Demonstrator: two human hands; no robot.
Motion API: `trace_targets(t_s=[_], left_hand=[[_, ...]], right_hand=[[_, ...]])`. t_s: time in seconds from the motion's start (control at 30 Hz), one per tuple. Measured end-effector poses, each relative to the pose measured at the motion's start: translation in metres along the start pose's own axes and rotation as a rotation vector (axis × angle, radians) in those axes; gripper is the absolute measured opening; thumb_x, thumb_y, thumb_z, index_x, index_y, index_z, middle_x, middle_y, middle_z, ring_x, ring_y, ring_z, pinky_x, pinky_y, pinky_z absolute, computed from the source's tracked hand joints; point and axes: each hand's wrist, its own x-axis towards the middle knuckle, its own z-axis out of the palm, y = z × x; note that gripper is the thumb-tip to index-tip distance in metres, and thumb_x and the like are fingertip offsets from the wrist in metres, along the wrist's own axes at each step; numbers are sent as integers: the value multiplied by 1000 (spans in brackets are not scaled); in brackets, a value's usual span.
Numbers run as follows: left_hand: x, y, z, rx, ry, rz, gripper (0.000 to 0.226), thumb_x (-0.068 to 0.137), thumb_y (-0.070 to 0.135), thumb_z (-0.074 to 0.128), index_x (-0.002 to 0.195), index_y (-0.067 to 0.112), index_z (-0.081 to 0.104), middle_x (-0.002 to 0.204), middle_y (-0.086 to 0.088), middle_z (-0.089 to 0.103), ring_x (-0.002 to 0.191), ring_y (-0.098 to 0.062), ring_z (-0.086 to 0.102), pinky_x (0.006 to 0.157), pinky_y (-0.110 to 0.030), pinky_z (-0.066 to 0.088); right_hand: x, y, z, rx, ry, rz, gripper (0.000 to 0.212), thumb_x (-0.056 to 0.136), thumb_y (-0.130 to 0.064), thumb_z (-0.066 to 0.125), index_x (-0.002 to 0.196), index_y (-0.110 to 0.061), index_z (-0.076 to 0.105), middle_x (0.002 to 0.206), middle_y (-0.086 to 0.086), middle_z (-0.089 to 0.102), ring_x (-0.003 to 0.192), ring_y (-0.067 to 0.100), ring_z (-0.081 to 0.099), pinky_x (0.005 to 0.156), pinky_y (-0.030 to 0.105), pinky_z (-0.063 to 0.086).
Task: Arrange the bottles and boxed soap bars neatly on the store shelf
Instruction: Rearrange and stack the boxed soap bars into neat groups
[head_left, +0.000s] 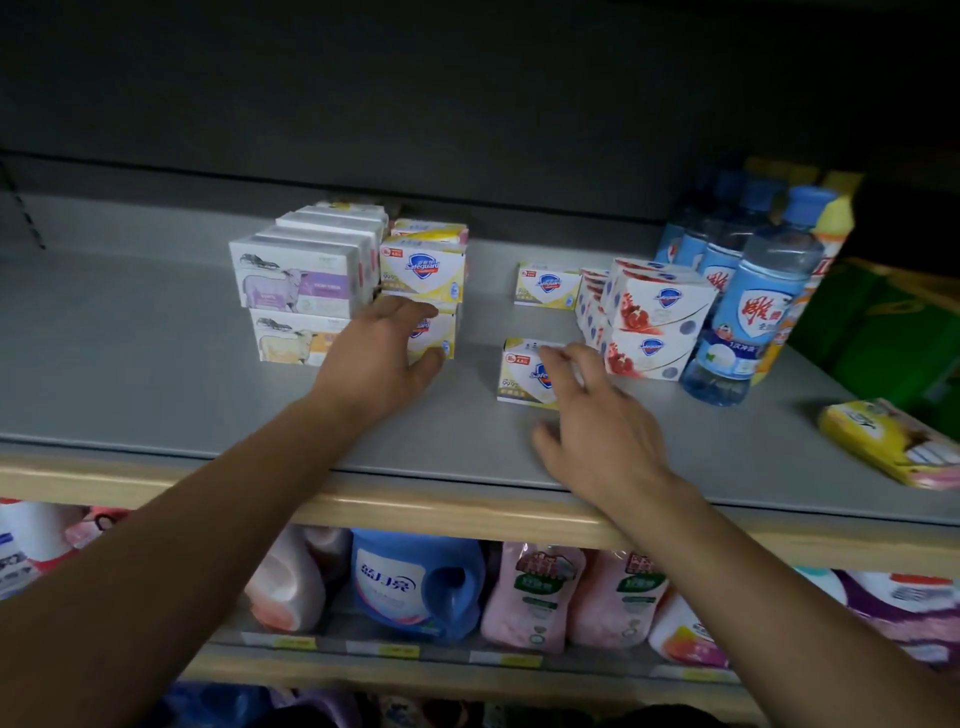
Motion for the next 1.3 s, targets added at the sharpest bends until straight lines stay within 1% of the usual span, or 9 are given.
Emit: trace_targets(t_s=[0.2,0.37,0.5,0.63,0.9,1.03,1.13,1.23,1.3], left_hand=[[19,-12,13,230,-97,89,60,82,38,58,132,5,56,131,-17,57,124,-37,49,107,-43,35],[16,-16,25,210,-103,112,63,81,41,59,132,4,54,133,-16,54,125,-38,46,108,-45,34],[17,-23,28,173,-82,123,62,79,38,59,132,6,56,132,-14,55,125,-36,47,108,-42,35],[20,-27,32,134,-64,120,61,76,35,59,130,8,57,130,-11,56,122,-35,48,105,-39,33],[25,-33,36,80,-29,116,56,77,38,57,127,12,60,126,-7,58,119,-33,50,102,-39,37],[25,-33,36,72,-30,92,58,77,39,55,128,13,59,128,-6,58,119,-32,49,102,-40,38],[24,-32,35,72,-33,86,58,77,40,55,128,13,59,128,-6,58,119,-32,48,102,-39,37],[24,-31,35,69,-30,89,57,77,39,55,127,13,59,127,-6,58,119,-33,49,102,-39,38],[24,-31,35,60,-28,82,57,78,39,55,127,13,59,127,-7,58,118,-33,49,102,-40,38]], right_hand=[[38,13,16,183,-67,21,78,86,-29,58,154,-20,20,153,-3,15,139,22,31,106,33,41],[91,24,42,112,-111,115,83,86,-37,60,155,-22,16,157,0,14,144,36,19,115,45,30],[136,28,59,-39,-86,176,82,88,-52,55,154,-24,15,157,3,18,141,40,17,117,50,18],[171,32,76,-158,-91,155,84,91,-54,47,155,-14,11,158,12,19,146,39,9,120,50,12],[201,42,88,-192,-126,182,84,94,-53,43,155,-8,5,159,14,13,148,40,4,122,48,8],[200,41,85,-239,-112,212,82,93,-54,42,153,-6,12,156,15,21,144,41,16,119,49,19],[202,42,80,-215,-131,253,82,93,-53,45,151,-4,15,153,17,25,142,42,19,116,51,24],[204,41,80,-105,-134,264,83,92,-53,47,154,-9,13,159,12,18,147,39,9,119,51,17],[203,44,83,-63,-100,194,80,93,-51,48,155,-14,14,161,9,16,149,37,7,120,51,13]])
